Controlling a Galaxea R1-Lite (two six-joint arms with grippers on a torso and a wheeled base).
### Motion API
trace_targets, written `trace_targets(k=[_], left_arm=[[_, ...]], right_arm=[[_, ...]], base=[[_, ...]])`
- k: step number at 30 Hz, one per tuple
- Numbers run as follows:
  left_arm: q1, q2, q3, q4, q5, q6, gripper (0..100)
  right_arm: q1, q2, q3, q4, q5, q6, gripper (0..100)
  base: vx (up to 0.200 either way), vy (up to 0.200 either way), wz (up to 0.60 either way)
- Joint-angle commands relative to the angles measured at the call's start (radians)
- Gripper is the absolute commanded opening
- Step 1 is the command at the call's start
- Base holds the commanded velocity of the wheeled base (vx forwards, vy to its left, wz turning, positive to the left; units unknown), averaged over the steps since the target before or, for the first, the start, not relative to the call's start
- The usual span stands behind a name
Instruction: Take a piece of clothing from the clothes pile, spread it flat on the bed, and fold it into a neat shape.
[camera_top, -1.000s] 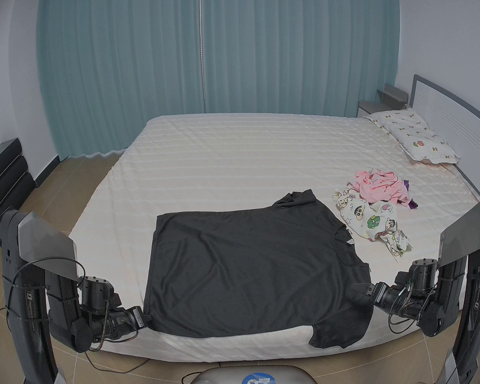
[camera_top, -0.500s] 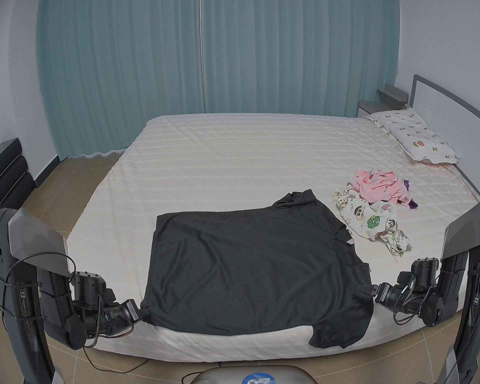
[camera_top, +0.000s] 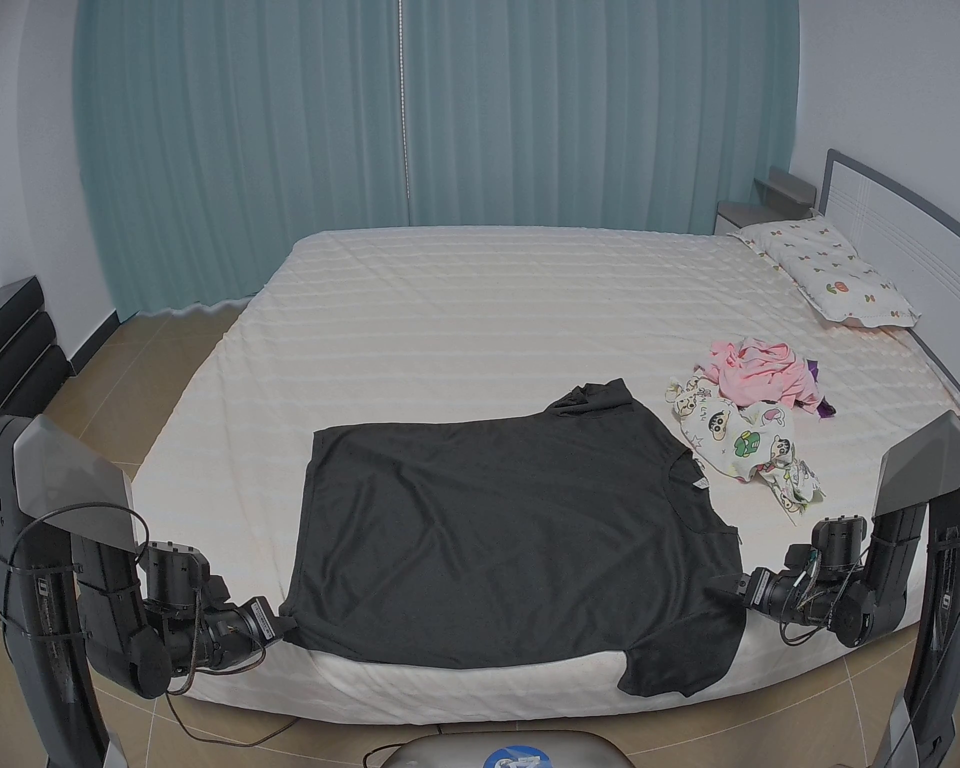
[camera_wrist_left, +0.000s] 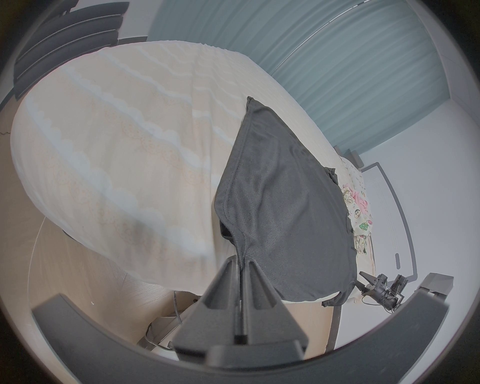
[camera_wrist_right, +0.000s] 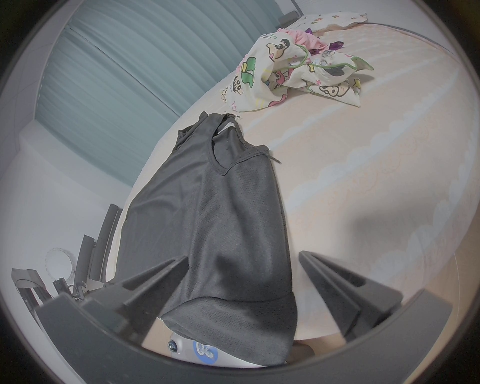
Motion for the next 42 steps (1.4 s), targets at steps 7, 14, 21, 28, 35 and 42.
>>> trace_targets(k=[7, 14, 21, 28, 35, 42], left_arm=[[0.009, -0.003, 0.008, 0.000, 0.001, 0.000, 0], [0.019, -0.008, 0.008, -0.002, 0.002, -0.004, 0], [0.019, 0.000, 0.002, -0.002, 0.001, -0.006, 0], [0.021, 0.002, -0.001, -0.002, 0.001, -0.007, 0], [0.021, 0.000, -0.007, -0.003, 0.001, -0.034, 0], [0.019, 0.000, -0.007, -0.002, 0.001, -0.034, 0]], right_arm=[[-0.025, -0.020, -0.003, -0.012, 0.065, 0.009, 0], [-0.061, -0.053, -0.048, -0.015, 0.105, 0.031, 0], [-0.047, -0.045, -0.158, 0.002, 0.108, 0.077, 0], [-0.002, 0.007, -0.279, 0.015, 0.105, 0.077, 0], [0.012, 0.081, -0.356, 0.014, 0.076, 0.080, 100], [-0.050, 0.052, -0.298, 0.006, 0.036, 0.080, 100]], base=[[0.000, 0.000, 0.00], [0.000, 0.000, 0.00], [0.000, 0.000, 0.00], [0.000, 0.000, 0.00], [0.000, 0.000, 0.00], [0.000, 0.000, 0.00]])
